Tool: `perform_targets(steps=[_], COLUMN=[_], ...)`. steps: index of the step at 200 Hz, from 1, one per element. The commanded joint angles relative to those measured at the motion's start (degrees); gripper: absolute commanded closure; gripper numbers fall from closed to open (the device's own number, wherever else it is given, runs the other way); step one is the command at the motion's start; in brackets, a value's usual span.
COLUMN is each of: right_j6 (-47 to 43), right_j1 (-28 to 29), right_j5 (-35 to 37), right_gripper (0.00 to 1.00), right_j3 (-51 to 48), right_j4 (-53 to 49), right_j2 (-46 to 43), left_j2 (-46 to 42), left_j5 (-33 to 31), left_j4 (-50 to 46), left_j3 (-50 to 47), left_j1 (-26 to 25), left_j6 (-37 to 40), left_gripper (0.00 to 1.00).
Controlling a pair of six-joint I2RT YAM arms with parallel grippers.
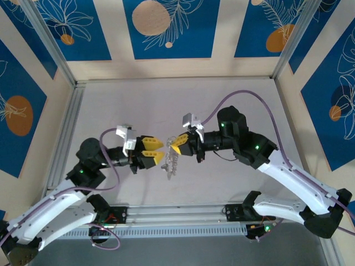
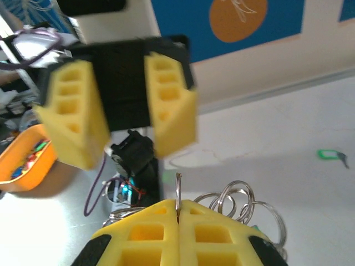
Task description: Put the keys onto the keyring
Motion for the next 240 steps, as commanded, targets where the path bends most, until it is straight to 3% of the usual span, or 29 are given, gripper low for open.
perform_targets(steps=[1, 32, 99, 213, 240], right_j6=[-5.3, -7.3, -11.1, -14.1, -14.2], right_j1=[0.1, 1.0, 3.5, 4.1, 4.2], right_j5=[4.3, 1.4, -1.4, -4.8, -5.2], right_gripper=[1.00, 1.00, 1.00, 1.00, 1.00], right_j3=[6.0, 9.5, 16.6, 18.0, 17.8], right_j4=[-13.0, -18.4, -26.7, -25.4, -24.3], right_j2=[2.1, 3.4, 9.0, 9.9, 9.8], left_j2=[-1.9, 0.9, 6.1, 8.9, 9.5], left_j5=[-2.6, -0.1, 4.5, 8.7, 9.2], left_j4=[-15.2, -22.1, -23.9, -23.7, -24.2], left_j3=[4.6, 8.6, 12.2, 12.8, 13.2], left_j1=[-0.4, -0.4, -0.4, -0.4, -0.5], left_j6=[8.3, 12.4, 14.6, 14.9, 15.0], left_gripper=[0.63, 0.65, 0.64, 0.69, 0.77])
